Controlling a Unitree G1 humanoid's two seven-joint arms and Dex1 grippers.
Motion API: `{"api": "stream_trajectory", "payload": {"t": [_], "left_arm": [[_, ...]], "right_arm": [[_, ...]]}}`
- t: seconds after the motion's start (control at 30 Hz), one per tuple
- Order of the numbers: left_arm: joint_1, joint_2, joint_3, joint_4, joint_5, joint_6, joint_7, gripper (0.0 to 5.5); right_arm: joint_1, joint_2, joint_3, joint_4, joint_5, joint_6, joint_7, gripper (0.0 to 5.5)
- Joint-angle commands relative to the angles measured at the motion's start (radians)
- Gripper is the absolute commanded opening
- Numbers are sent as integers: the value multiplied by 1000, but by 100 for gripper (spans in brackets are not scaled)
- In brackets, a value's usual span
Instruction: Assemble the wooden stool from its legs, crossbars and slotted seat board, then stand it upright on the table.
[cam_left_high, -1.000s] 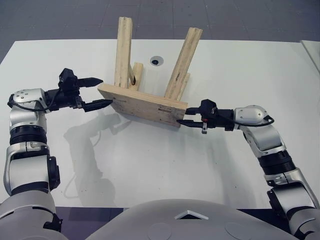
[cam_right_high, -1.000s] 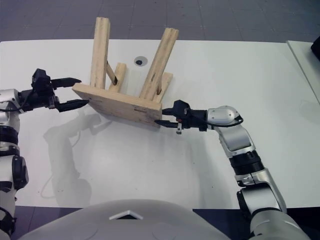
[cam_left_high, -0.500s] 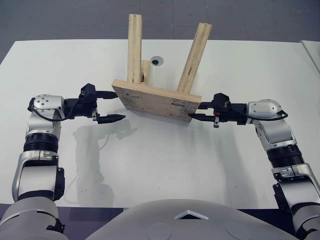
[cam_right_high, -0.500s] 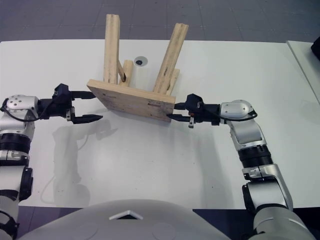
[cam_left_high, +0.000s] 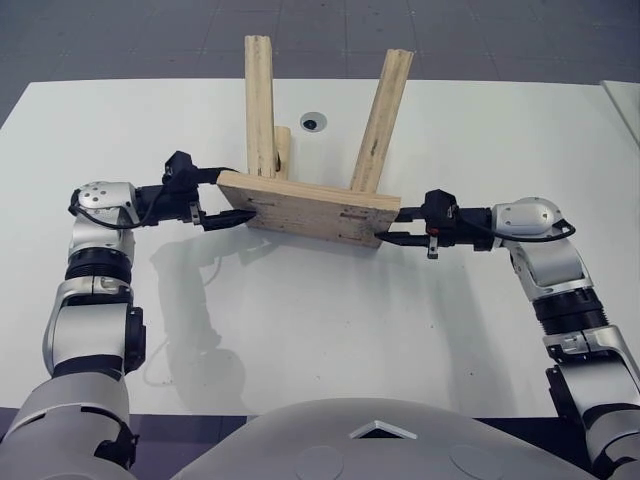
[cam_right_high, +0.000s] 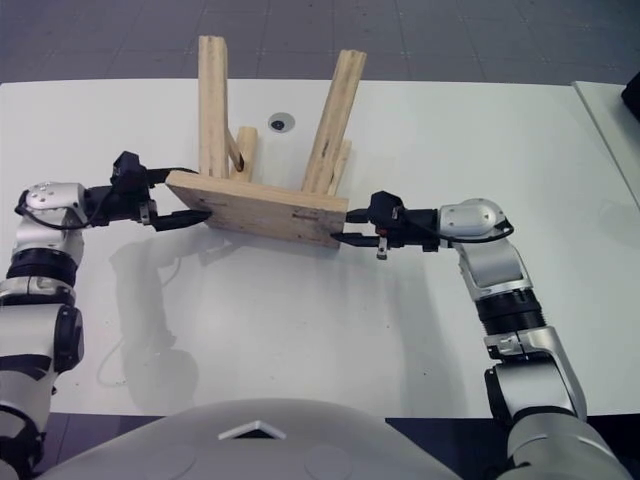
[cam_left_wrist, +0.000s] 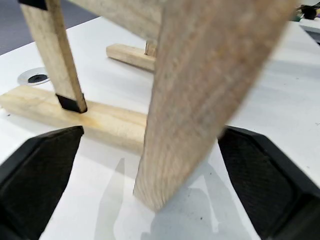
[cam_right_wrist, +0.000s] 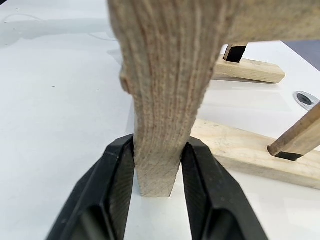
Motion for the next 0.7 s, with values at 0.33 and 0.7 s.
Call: {"api": "stream_trajectory", "payload": {"t": [0.33, 0.7], "left_arm": [[42, 158, -263, -201, -121, 214, -68, 218], [-130, 358, -364, -568, -667, 853, -68, 179]], "right_arm": [[-44, 3, -38, 44, 33, 58, 17, 130], [-213, 34, -281, -261, 596, 788, -66, 131]]}}
